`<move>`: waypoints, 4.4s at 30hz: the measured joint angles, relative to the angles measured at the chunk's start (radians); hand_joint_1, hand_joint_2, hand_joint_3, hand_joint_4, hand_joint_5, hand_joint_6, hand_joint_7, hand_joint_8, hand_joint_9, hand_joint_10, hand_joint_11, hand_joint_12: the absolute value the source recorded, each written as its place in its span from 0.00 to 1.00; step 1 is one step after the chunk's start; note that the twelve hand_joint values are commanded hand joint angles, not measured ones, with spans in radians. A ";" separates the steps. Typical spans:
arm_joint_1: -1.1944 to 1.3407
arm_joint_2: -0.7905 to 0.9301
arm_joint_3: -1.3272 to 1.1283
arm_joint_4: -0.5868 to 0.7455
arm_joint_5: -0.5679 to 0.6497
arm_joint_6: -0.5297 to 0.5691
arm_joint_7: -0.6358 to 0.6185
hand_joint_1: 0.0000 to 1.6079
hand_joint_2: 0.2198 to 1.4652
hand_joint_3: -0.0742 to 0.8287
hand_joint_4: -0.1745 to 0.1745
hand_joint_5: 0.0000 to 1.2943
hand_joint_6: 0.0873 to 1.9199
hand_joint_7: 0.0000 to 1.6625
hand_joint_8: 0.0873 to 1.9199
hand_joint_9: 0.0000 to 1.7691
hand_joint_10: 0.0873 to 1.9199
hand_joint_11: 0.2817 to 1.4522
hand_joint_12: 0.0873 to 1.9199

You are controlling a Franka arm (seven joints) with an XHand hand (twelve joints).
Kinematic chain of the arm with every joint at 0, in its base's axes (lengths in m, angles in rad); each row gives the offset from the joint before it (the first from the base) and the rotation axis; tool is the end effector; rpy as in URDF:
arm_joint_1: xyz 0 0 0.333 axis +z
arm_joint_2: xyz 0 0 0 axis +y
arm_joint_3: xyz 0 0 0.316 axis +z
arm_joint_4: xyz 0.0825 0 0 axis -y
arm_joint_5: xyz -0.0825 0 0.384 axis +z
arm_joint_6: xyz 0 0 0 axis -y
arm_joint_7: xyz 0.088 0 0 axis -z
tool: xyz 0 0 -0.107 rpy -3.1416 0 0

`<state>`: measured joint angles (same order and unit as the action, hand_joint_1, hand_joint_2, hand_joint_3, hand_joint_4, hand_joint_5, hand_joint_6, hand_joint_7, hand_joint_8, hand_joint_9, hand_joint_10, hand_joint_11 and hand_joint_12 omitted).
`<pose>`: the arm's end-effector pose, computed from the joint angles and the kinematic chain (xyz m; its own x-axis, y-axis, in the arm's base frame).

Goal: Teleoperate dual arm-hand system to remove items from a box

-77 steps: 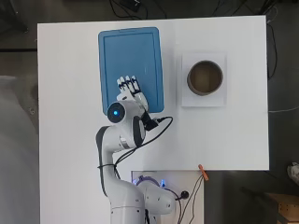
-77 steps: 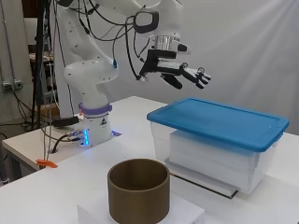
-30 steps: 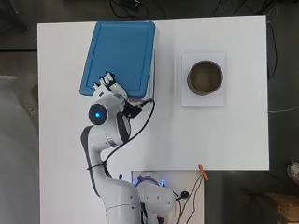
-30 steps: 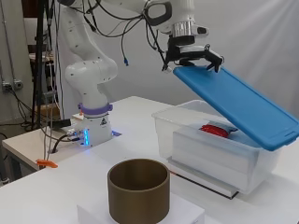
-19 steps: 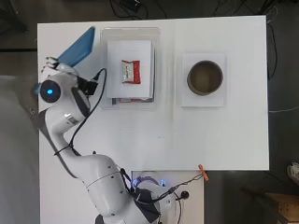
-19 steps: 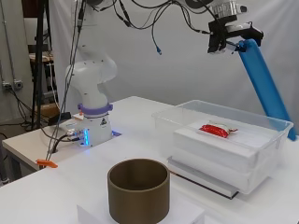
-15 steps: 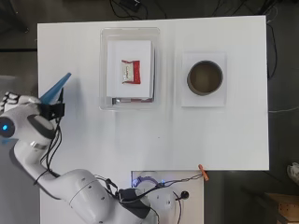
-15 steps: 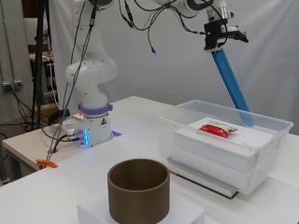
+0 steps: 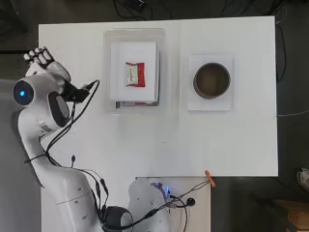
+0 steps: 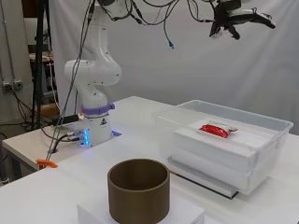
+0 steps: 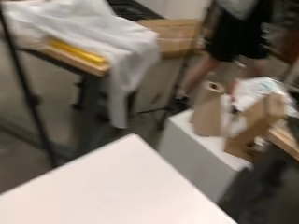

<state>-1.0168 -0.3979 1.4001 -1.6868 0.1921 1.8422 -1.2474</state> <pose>0.4726 0.3221 0.6075 -0.0432 0.9921 -0.1175 0.9588 0.0742 0.2743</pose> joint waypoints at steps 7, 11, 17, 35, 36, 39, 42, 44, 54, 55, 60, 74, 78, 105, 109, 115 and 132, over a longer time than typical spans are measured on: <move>-0.611 -0.095 0.155 0.021 0.131 -0.087 0.056 0.08 0.55 0.08 0.38 0.08 0.00 0.17 0.00 0.22 0.00 0.18 0.00; -0.691 -0.161 0.266 -0.007 0.215 -0.067 -0.012 0.09 0.54 0.08 0.39 0.08 0.00 0.16 0.00 0.23 0.00 0.18 0.00; -0.769 -0.196 0.214 -0.159 0.272 -0.051 -0.072 0.10 0.54 0.08 0.38 0.07 0.00 0.15 0.00 0.22 0.00 0.17 0.00; -0.358 -0.250 -0.036 -0.482 0.326 -0.008 -0.207 0.16 0.53 0.08 0.45 0.07 0.00 0.13 0.00 0.21 0.00 0.18 0.00; -0.390 -0.246 -0.008 -0.472 0.325 -0.013 -0.202 0.16 0.53 0.08 0.42 0.07 0.00 0.13 0.00 0.21 0.00 0.19 0.00; -0.456 -0.244 0.055 -0.459 0.319 -0.020 -0.169 0.16 0.53 0.08 0.39 0.07 0.00 0.14 0.00 0.22 0.00 0.18 0.00; -0.483 -0.242 0.070 -0.453 0.312 -0.024 -0.147 0.16 0.52 0.08 0.39 0.08 0.00 0.13 0.00 0.21 0.00 0.17 0.00; -0.521 -0.241 0.088 -0.452 0.305 -0.029 -0.150 0.16 0.52 0.08 0.39 0.07 0.00 0.13 0.00 0.21 0.00 0.17 0.00; -0.692 -0.301 0.270 -0.354 0.231 -0.104 -0.160 0.64 0.74 0.11 0.48 0.48 0.42 0.42 0.72 0.54 0.73 0.44 0.56; -0.731 -0.311 0.309 -0.312 0.228 -0.129 -0.175 0.62 0.77 0.10 0.69 0.54 0.53 0.50 0.85 0.62 0.87 0.47 0.72; -0.781 -0.321 0.368 -0.249 0.353 -0.171 -0.209 0.59 0.79 0.09 0.96 0.62 0.64 0.57 0.94 0.66 0.95 0.42 0.85; -0.559 -0.314 -0.099 -0.151 0.320 -0.234 -0.181 0.70 0.89 0.11 0.05 0.48 0.70 0.38 0.96 0.50 1.00 0.33 0.90; -0.524 -0.280 -0.204 -0.225 0.306 -0.242 -0.209 0.71 0.88 0.09 0.03 0.49 0.68 0.40 0.93 0.50 1.00 0.32 0.90; -0.665 0.535 -0.073 -0.234 -0.439 -0.011 0.098 0.54 0.84 0.08 1.00 0.53 0.73 0.44 0.95 0.57 1.00 0.33 0.87; -0.557 0.575 -0.280 -0.201 -0.481 -0.027 0.156 0.54 0.85 0.08 1.00 0.52 0.74 0.45 0.88 0.56 0.95 0.32 0.83; -0.417 0.630 -0.362 -0.175 -0.489 -0.049 0.307 0.53 0.87 0.08 0.98 0.50 0.77 0.44 0.95 0.57 0.98 0.34 0.84; -0.848 0.271 -0.039 -0.117 -0.248 -0.130 0.219 0.05 0.52 0.07 0.44 0.00 0.00 0.02 0.00 0.14 0.00 0.12 0.00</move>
<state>-1.8649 -0.1265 1.3615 -1.8037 -0.0558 1.7125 -1.0283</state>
